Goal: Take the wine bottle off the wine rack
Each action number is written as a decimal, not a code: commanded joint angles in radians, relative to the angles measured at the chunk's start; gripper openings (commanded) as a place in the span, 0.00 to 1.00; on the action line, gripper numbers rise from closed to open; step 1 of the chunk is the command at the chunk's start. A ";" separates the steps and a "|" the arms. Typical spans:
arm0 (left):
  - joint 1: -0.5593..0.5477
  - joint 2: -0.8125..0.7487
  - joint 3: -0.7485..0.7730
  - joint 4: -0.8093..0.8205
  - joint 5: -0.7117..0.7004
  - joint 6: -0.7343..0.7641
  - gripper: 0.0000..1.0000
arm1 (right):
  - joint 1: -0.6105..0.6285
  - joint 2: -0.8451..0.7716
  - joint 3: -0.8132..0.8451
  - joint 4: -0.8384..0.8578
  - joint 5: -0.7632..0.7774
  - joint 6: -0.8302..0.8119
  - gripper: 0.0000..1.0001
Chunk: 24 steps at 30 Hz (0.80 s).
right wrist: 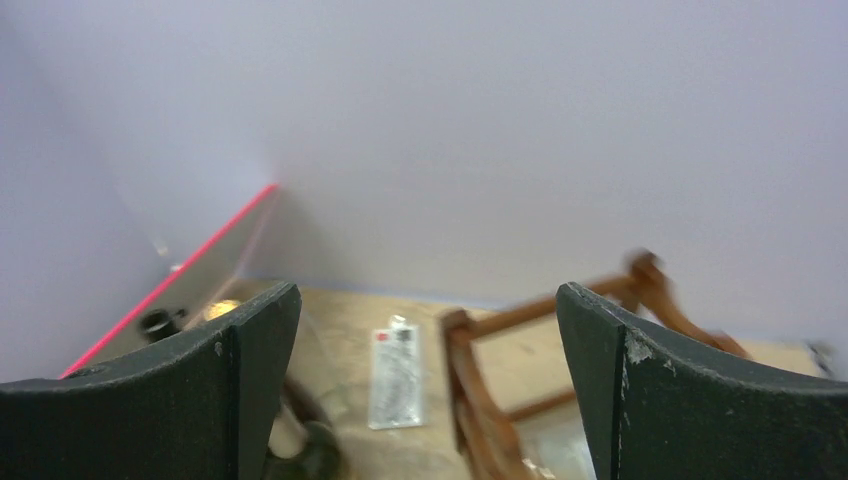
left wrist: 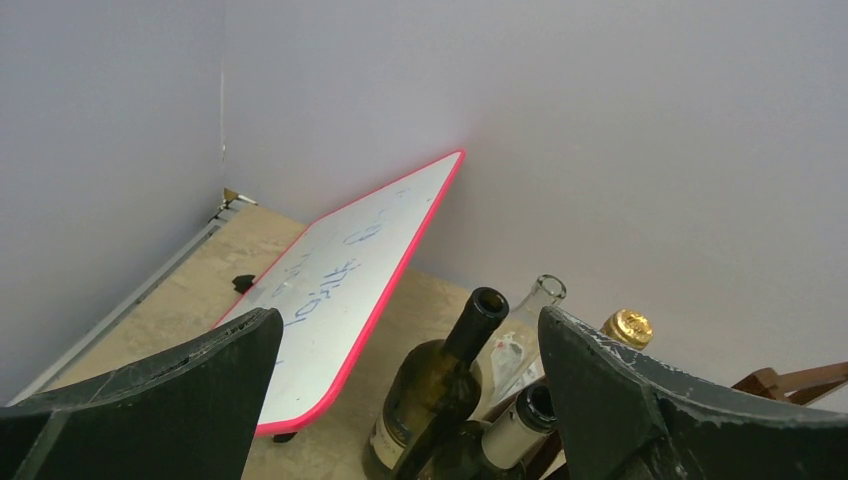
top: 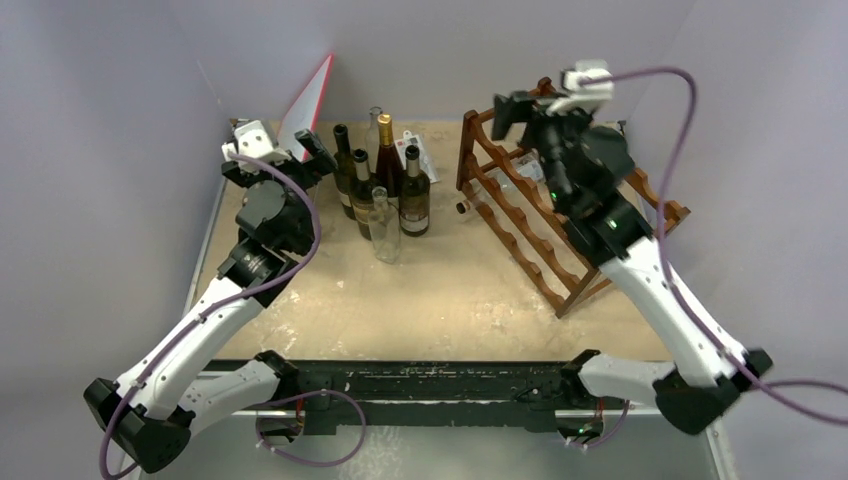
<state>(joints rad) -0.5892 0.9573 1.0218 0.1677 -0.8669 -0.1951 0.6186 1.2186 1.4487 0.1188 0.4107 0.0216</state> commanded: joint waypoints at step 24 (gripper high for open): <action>0.008 -0.094 0.511 -0.461 0.103 -0.132 1.00 | 0.012 -0.607 0.030 -0.320 0.205 -0.085 1.00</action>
<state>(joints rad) -0.5892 0.8589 1.5166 -0.2596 -0.7689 -0.2951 0.6281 0.6052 1.4422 -0.2264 0.6189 -0.0235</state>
